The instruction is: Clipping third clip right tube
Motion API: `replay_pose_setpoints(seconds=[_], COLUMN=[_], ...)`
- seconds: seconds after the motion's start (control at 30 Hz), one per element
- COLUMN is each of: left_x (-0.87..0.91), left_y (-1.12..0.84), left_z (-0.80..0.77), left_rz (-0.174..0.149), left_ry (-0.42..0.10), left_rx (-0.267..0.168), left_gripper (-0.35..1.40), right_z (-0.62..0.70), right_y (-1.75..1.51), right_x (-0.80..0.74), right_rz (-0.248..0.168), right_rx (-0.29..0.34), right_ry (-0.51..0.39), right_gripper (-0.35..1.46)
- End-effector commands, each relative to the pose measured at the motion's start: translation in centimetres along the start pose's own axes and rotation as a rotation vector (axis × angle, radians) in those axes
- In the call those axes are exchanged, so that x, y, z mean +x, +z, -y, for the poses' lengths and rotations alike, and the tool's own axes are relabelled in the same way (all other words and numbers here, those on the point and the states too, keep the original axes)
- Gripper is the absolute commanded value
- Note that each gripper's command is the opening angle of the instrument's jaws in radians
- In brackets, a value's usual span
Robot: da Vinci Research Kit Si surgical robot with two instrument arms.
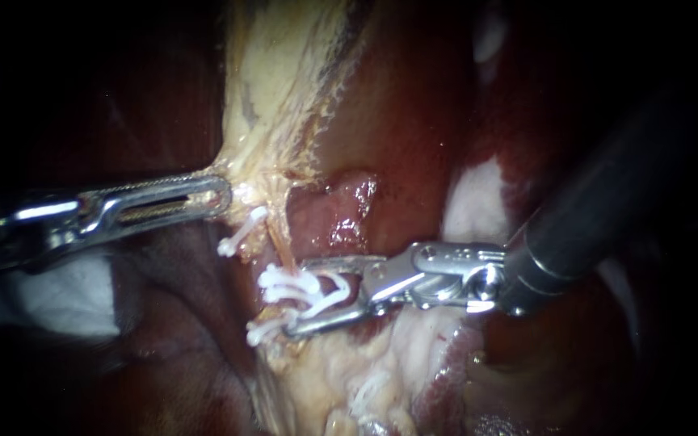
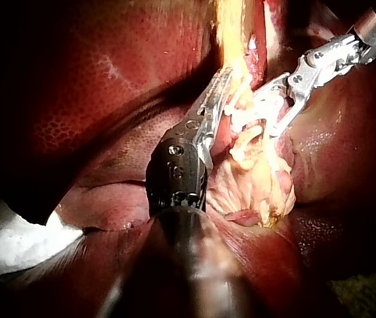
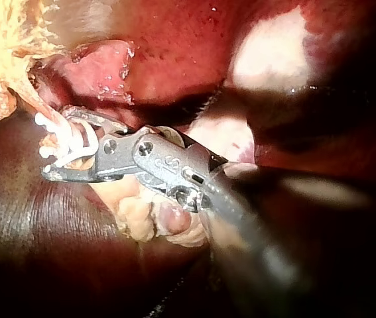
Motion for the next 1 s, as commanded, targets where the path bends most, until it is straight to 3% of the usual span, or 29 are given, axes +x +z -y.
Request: replay_pose_setpoints(seconds=[0.03, 0.47, 1.0], left_x=[0.0, -0.01, -0.02], left_y=[0.0, -0.01, -0.04], left_z=[0.0, -0.02, 0.02], left_rz=[0.0, 0.001, -0.002], left_ry=[-0.006, -0.007, -0.007], left_rx=[0.0, -0.002, -0.005], left_gripper=[-0.35, -0.35, -0.35], right_z=[0.0, 0.02, -0.04], right_y=[-0.04, -0.49, -0.38], right_x=[0.02, 0.32, 0.51], right_rz=[-0.002, -0.022, -0.039], right_rx=[-0.004, -0.034, -0.043], right_ry=[0.002, 0.027, 0.032], right_gripper=[0.58, 0.59, 0.59])
